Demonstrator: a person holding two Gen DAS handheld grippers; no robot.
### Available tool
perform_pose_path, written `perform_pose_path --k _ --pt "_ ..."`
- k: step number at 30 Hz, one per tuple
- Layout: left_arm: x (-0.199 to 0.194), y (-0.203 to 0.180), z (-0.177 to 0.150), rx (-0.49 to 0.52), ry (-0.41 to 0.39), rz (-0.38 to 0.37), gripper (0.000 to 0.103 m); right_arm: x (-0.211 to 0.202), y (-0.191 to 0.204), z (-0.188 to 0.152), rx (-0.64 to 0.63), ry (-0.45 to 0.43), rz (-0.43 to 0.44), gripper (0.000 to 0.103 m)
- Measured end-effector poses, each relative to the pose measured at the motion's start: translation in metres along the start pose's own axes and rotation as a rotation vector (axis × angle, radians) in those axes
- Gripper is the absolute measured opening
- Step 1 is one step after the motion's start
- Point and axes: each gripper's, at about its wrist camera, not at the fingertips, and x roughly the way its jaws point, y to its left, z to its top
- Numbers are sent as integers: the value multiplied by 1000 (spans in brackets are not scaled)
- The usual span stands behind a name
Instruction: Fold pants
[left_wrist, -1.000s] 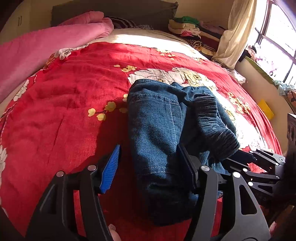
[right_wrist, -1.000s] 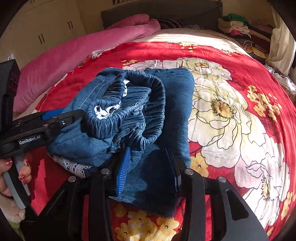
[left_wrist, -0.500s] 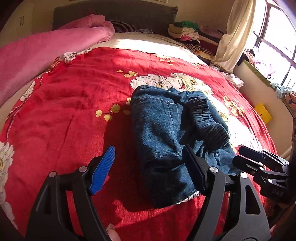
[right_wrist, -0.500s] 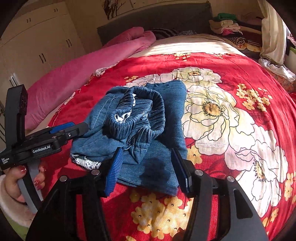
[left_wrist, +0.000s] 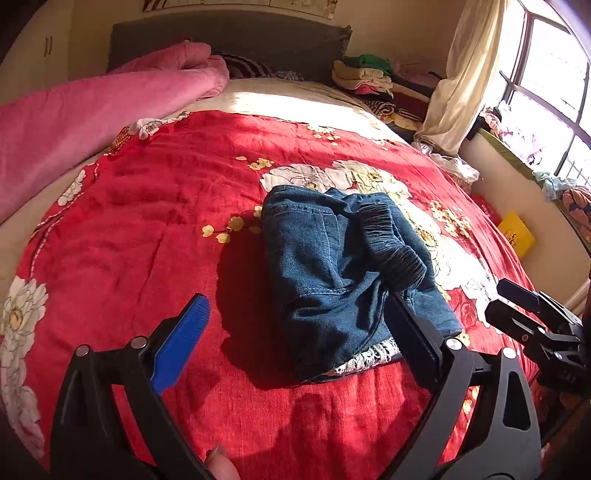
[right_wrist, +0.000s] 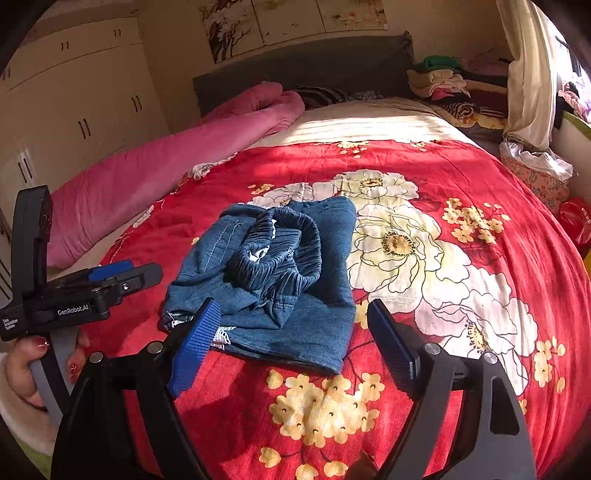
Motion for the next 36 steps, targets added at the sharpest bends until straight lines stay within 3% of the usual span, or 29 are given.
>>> perform_pose_path --k 3,8,27,36 --pt "-8 -2 -2 1 -10 -4 93 -10 0 -1 4 -24 -22 93" --pt "-19 -7 -11 9 -14 -7 93 -23 1 -4 4 -46 -31 95" --pt "-57 -25 -64 50 -19 29 93 -56 8 -44 9 -46 -83 98" --pt "-57 -25 -83 52 13 40 93 -56 11 -61 5 -21 -101 98"
